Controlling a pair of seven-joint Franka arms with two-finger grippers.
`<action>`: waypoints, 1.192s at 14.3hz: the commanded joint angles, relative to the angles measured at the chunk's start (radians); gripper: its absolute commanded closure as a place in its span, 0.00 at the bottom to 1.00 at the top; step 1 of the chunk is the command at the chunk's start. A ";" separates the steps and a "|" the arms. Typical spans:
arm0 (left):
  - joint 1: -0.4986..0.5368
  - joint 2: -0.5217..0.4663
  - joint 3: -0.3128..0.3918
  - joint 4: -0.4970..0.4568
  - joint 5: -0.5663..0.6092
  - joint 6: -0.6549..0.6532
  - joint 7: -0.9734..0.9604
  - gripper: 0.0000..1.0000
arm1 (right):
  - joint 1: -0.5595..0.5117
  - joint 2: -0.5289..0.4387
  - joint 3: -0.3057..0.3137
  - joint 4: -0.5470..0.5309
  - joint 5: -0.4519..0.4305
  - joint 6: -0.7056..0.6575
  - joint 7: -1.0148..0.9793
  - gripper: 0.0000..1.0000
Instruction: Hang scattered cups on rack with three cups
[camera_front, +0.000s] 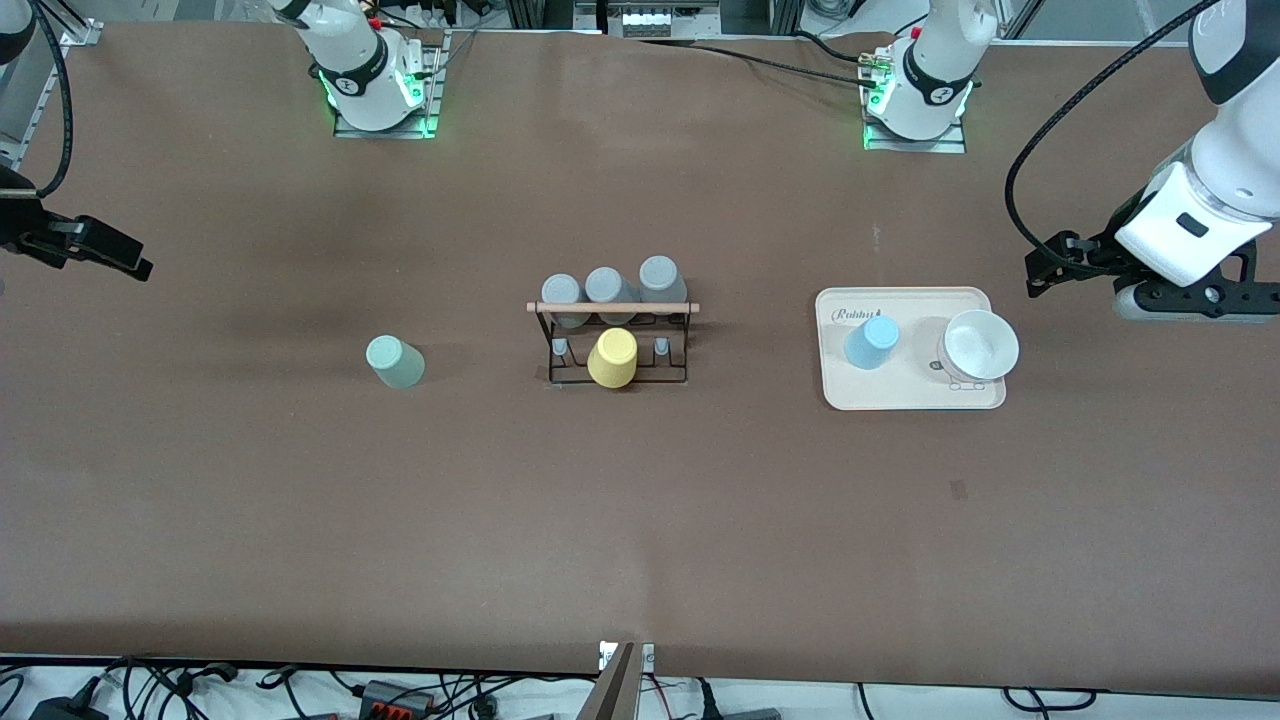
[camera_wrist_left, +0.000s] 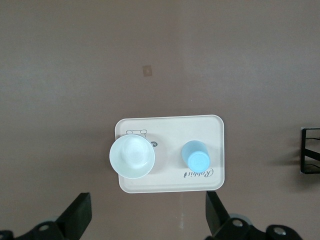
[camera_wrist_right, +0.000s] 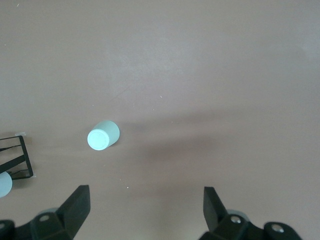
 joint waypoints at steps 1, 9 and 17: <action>-0.009 -0.023 0.010 -0.023 -0.010 0.008 0.013 0.00 | -0.006 0.008 0.002 0.019 0.010 -0.006 -0.002 0.00; -0.010 -0.023 0.008 -0.025 -0.010 -0.004 0.012 0.00 | -0.006 0.006 0.001 0.014 0.005 -0.025 0.000 0.00; -0.007 -0.023 0.004 -0.022 -0.011 -0.009 0.001 0.00 | 0.001 0.014 -0.001 -0.044 0.002 -0.128 -0.014 0.00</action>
